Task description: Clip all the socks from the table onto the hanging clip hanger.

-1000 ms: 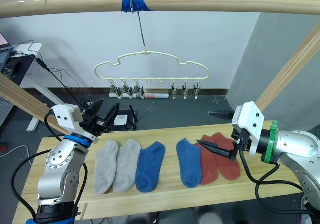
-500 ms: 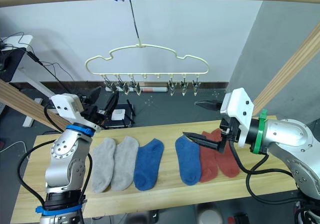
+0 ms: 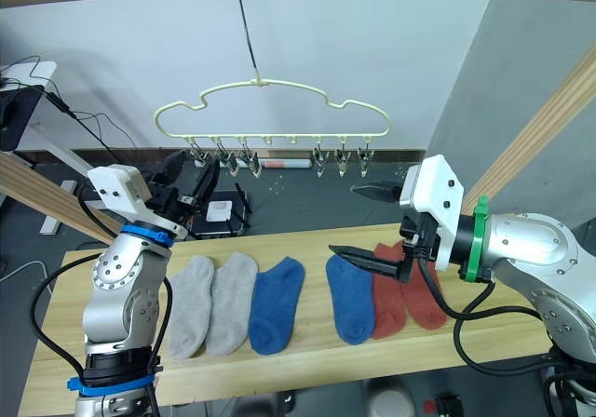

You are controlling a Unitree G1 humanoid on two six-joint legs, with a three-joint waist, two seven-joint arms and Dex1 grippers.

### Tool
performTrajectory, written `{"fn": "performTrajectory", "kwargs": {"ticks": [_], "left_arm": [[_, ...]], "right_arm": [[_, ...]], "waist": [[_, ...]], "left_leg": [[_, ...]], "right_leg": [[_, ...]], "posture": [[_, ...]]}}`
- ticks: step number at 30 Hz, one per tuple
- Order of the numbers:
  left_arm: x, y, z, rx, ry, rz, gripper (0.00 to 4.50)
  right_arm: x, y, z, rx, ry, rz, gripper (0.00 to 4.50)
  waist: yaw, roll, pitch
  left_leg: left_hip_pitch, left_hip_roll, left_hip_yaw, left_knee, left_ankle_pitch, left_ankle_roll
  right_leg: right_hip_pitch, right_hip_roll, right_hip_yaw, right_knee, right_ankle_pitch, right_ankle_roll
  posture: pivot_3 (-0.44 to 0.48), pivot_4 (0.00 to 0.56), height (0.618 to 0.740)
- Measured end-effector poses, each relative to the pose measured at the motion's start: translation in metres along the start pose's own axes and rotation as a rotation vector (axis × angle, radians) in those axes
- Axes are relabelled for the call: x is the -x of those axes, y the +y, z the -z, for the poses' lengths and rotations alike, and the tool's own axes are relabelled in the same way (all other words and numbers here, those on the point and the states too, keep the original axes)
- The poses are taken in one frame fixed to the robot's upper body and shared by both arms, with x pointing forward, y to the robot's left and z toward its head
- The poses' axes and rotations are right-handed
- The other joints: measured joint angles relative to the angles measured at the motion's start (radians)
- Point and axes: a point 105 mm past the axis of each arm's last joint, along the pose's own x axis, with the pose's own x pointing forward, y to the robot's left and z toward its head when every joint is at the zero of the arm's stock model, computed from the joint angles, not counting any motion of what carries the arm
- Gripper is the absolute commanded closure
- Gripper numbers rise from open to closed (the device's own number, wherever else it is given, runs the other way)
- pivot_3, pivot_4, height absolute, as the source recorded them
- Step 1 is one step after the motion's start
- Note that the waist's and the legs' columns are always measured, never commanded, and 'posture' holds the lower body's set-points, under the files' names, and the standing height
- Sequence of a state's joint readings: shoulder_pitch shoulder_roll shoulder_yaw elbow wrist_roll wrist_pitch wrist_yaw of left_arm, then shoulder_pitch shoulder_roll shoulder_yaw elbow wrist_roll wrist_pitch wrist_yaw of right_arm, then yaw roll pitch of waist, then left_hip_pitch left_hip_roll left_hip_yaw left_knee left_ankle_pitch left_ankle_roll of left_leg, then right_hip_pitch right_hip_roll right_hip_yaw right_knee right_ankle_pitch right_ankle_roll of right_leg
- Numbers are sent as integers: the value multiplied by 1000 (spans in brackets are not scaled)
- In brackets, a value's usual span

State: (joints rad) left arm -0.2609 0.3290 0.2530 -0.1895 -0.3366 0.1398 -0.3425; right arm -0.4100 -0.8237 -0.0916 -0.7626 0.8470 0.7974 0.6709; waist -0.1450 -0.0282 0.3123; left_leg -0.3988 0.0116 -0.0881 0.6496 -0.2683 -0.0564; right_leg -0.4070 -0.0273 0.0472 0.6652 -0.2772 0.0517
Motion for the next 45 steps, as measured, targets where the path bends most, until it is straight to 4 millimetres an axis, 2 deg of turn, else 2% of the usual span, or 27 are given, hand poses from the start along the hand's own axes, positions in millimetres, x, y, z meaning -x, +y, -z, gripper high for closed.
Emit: {"fn": "performTrajectory", "kwargs": {"ticks": [7,10,16,20,28,30,33,35,40,45], "left_arm": [[-1,0,-3,0,-7,2,1452],[-2,0,-3,-4,-7,7,1985],[-5,-3,-9,-17,-28,31,3807],[-5,-3,-11,-27,-33,35,4484],[-4,-2,-12,-43,-35,38,4494],[-3,-3,-14,-50,-36,43,4494],[-1,-3,-17,-68,-38,53,4494],[0,-3,-17,-77,-29,54,4494],[3,-6,-16,-80,-19,70,4494],[3,-7,-16,-81,-11,75,4494]], "right_arm": [[-1,1,1,-5,2,-8,0],[-1,1,2,-7,3,-9,0],[0,2,4,-15,5,-13,0],[0,3,7,-26,9,-18,0],[2,4,13,-35,25,-10,0],[5,3,32,-65,92,40,0],[20,-7,88,-165,260,229,0],[27,-11,117,-210,335,348,0],[37,-18,164,-219,424,594,0],[43,-18,200,-189,480,663,0]], "waist": [[0,0,0],[0,0,0],[0,0,0],[0,0,0],[1,0,0],[3,0,1],[9,-1,1],[7,-1,4],[4,0,14],[4,0,18]], "left_leg": [[0,0,0,0,0,0],[0,0,0,0,0,0],[0,0,0,0,0,0],[0,0,0,0,0,0],[0,0,0,0,0,0],[0,0,0,-1,0,0],[-1,0,0,-2,0,0],[-1,0,1,-1,0,0],[1,0,1,-1,0,-1],[1,0,2,-2,0,-1]], "right_leg": [[0,0,0,0,0,0],[0,0,0,0,0,0],[0,0,0,0,0,0],[0,0,0,-1,0,0],[0,0,0,0,0,0],[0,0,0,-1,0,0],[0,-1,-1,-2,0,0],[0,-2,1,-1,0,0],[-1,2,2,-1,0,1],[-1,3,2,-1,0,1]], "posture": [[-321,343,737],[-320,342,737],[-319,343,737],[-315,344,737],[-302,349,737],[-297,354,737],[-289,361,737],[-282,366,737],[-271,371,737],[-265,373,737]]}}
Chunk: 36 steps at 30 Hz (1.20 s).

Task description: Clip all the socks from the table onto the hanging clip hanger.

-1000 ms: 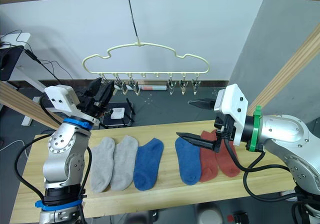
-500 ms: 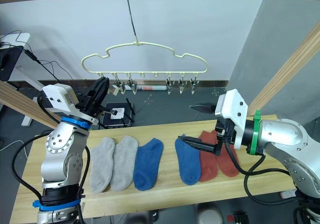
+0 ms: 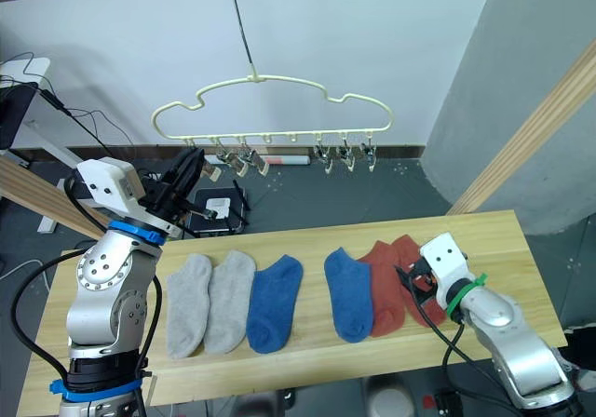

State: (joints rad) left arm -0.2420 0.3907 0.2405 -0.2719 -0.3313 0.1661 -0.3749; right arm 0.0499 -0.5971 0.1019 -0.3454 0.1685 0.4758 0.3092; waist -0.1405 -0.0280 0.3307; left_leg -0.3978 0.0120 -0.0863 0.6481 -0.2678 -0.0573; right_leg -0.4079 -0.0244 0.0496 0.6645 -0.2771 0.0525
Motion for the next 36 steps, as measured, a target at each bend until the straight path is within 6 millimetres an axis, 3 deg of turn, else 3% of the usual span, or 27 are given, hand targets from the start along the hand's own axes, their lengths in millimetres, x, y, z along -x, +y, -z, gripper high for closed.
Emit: {"fn": "performTrajectory", "kwargs": {"ticks": [8,12,17,27,33,36], "left_arm": [[0,-1,-1,0,4,10,4494],[0,-2,0,3,10,12,4494],[0,-2,0,3,15,13,4500],[1,-7,0,53,48,72,4500],[2,-11,-4,129,77,124,4500],[3,-7,-6,164,102,137,4500]], "right_arm": [[-24,-13,36,-44,59,64,0],[-30,-11,36,-81,52,39,0],[-32,-7,41,-181,73,14,1145],[-31,-5,43,-186,79,7,4368],[-14,-26,45,-35,99,25,4483],[-1,-46,14,114,31,17,4483]], "waist": [[0,1,3],[-1,1,3],[-1,1,3],[1,1,3],[4,3,7],[0,6,11]], "left_leg": [[0,0,1,0,0,0],[0,0,1,0,0,0],[1,0,1,0,0,0],[1,0,1,1,0,0],[0,0,1,1,0,0],[1,-1,5,0,0,0]], "right_leg": [[0,0,1,0,0,0],[0,0,1,1,0,-1],[0,0,1,1,1,-1],[0,0,2,0,2,0],[0,-1,2,0,2,0],[-1,0,6,1,2,1]], "posture": [[-262,374,737],[-254,375,737],[-254,375,737],[-240,371,737],[-234,374,737],[-244,376,737]]}}
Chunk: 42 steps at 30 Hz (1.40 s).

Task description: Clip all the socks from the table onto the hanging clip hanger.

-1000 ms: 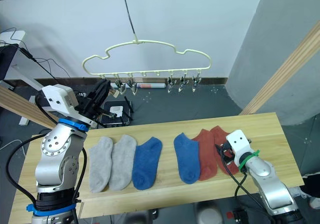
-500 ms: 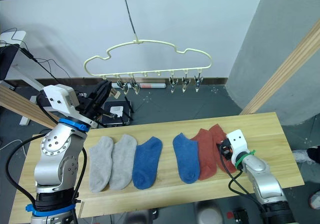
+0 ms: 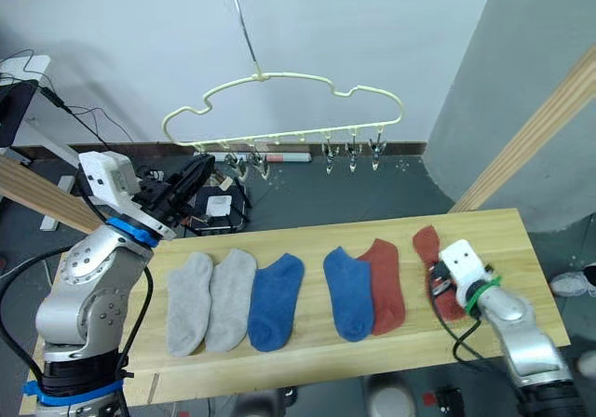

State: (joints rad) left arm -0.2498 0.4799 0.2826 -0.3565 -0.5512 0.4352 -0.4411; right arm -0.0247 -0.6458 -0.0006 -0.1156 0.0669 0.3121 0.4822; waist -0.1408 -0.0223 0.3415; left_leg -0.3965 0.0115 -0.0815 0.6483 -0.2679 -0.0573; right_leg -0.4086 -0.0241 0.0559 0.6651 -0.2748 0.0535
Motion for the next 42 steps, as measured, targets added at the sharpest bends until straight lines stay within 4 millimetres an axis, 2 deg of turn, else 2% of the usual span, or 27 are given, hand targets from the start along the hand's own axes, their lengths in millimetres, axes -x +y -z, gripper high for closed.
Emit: {"fn": "performTrajectory", "kwargs": {"ticks": [2,4,7,12,17,19,23,26,34,38,42], "left_arm": [[0,-3,2,37,20,25,4500],[-1,-5,2,69,31,44,4500],[-2,-5,-3,100,36,61,4500],[-2,-7,-7,150,45,70,4500],[-1,-9,-10,191,52,81,4500],[-1,-12,-9,210,60,98,4500],[0,-13,-12,219,55,94,4500],[0,-15,-10,251,65,96,4500],[2,-18,-9,270,70,110,4500],[4,-18,-7,273,80,107,4500],[5,-18,-7,272,81,107,4500]], "right_arm": [[6,-2,-33,115,-94,-59,4483],[9,5,-64,198,-186,-132,4483],[9,38,-99,249,-291,-313,4483],[1,91,-136,278,-398,-563,4483],[-12,129,-169,265,-489,-680,4483],[-20,146,-179,253,-505,-725,4483],[-31,154,-182,235,-487,-736,4483],[-46,171,-196,185,-494,-778,4483],[-54,178,-200,168,-504,-789,4483],[-55,176,-209,168,-543,-780,4483],[-56,174,-209,160,-547,-772,4483]], "waist": [[-5,0,2],[-5,-1,2],[-3,-3,6],[1,-7,11],[2,-9,12],[2,-9,12],[11,-10,12],[3,-10,12],[3,-10,12],[3,-10,12],[3,-10,12]], "left_leg": [[2,1,2,-1,0,0],[3,2,2,-2,0,0],[3,3,2,-1,0,0],[-2,2,2,0,0,0],[-3,3,2,0,0,0],[-3,3,2,0,0,0],[-5,3,2,0,0,0],[-5,3,2,0,0,0],[-5,3,2,2,0,0],[-5,2,2,4,0,0],[-5,2,2,7,0,0]], "right_leg": [[0,2,3,0,0,1],[0,4,3,0,-1,2],[0,4,4,0,0,0],[-4,0,5,0,1,1],[-6,-1,5,1,1,0],[-7,-1,5,1,1,0],[-10,-5,6,1,1,1],[-13,-5,7,5,2,2],[-13,-5,8,10,2,2],[-13,-4,8,12,2,2],[-13,-4,9,13,2,2]], "posture": [[-249,376,737],[-249,377,737],[-242,378,737],[-235,378,737],[-222,377,737],[-220,376,737],[-207,371,737],[-202,369,737],[-192,366,737],[-190,366,737],[-187,366,737]]}}
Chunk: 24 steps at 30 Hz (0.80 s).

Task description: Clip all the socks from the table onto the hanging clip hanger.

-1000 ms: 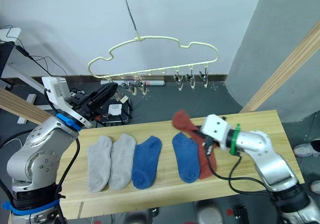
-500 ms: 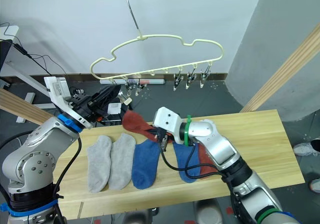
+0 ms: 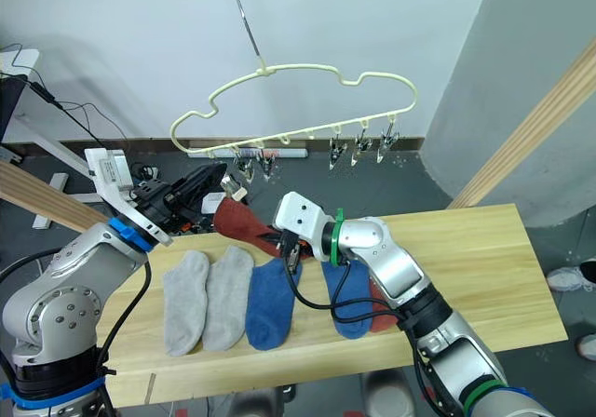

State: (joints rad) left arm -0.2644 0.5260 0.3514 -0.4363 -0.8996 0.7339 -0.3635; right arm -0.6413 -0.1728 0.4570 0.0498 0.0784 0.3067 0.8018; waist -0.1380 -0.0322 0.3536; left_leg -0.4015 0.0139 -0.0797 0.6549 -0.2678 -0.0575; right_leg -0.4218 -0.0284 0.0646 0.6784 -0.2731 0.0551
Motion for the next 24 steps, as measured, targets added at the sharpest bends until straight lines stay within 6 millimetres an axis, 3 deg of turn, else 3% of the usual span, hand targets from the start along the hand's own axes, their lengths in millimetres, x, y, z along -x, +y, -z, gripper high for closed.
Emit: {"fn": "performTrajectory", "kwargs": {"ticks": [13,24], "left_arm": [[1,0,1,0,3,-1,4500],[2,1,1,-4,7,-2,4500]], "right_arm": [[-4,-5,3,14,-1,32,4483],[-5,-17,-1,125,-7,114,4483]], "waist": [[0,0,0],[0,0,0]], "left_leg": [[0,0,0,4,0,0],[0,0,0,4,0,0]], "right_leg": [[0,0,1,2,0,0],[0,0,1,2,0,0]], "posture": [[-183,364,737],[-184,364,737]]}}
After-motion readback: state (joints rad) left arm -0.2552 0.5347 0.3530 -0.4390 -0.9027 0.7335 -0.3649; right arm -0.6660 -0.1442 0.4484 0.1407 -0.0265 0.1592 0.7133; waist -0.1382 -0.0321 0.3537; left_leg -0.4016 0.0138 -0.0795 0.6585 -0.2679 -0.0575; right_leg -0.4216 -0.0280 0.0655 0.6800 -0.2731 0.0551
